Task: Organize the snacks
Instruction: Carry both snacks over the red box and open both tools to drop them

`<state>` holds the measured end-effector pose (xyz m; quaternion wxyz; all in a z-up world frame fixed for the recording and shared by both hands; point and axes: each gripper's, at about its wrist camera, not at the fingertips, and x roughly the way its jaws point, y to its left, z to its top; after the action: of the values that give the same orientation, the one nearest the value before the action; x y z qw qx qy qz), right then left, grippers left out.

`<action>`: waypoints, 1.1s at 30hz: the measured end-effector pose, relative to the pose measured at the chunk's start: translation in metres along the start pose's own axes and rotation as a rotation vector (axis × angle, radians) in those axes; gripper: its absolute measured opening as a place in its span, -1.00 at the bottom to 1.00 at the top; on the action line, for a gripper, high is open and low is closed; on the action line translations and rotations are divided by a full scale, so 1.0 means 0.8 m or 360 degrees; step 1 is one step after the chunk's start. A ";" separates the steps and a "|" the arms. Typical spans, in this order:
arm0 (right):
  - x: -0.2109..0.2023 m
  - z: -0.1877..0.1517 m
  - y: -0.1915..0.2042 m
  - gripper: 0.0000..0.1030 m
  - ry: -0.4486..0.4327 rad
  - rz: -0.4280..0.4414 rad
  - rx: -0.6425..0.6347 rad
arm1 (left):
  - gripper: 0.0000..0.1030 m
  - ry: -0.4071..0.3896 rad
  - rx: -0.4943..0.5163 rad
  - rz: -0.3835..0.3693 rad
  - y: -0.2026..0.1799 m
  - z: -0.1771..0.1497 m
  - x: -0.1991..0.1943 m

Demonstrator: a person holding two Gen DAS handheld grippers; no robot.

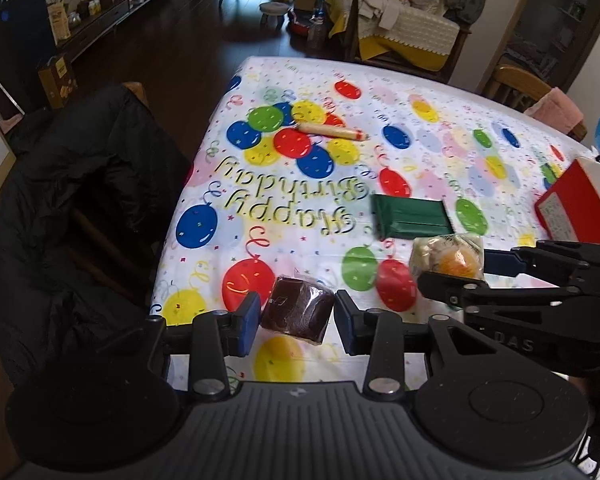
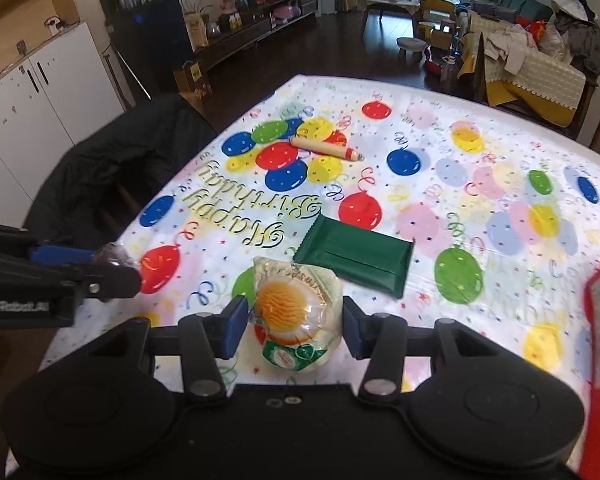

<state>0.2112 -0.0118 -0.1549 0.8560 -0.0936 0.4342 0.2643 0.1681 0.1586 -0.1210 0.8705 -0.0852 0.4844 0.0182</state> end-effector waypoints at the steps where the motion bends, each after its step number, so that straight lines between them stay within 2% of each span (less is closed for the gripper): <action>1: -0.009 -0.001 0.000 -0.41 -0.0005 0.0009 0.0008 | -0.25 -0.0010 0.0007 -0.0010 -0.002 -0.001 -0.006; 7: -0.052 -0.016 0.001 -0.50 -0.0025 -0.0063 0.0046 | -0.25 -0.0055 0.0060 -0.0068 -0.018 -0.010 -0.034; 19: -0.143 -0.058 -0.005 -0.51 -0.0149 -0.0137 0.0141 | -0.25 -0.0091 0.0156 -0.0172 -0.053 -0.038 -0.083; 28: -0.214 -0.070 -0.036 -0.51 -0.0269 -0.0212 0.0203 | -0.25 -0.0157 0.0240 -0.0224 -0.106 -0.026 -0.116; 33: -0.250 -0.072 -0.074 -0.51 -0.0355 -0.0255 0.0247 | -0.25 -0.0194 0.0285 -0.0256 -0.151 -0.012 -0.125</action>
<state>0.1063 -0.1580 -0.0351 0.9219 -0.0315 0.3468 0.1696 0.1213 0.0432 -0.0256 0.9011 -0.0444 0.4220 -0.0897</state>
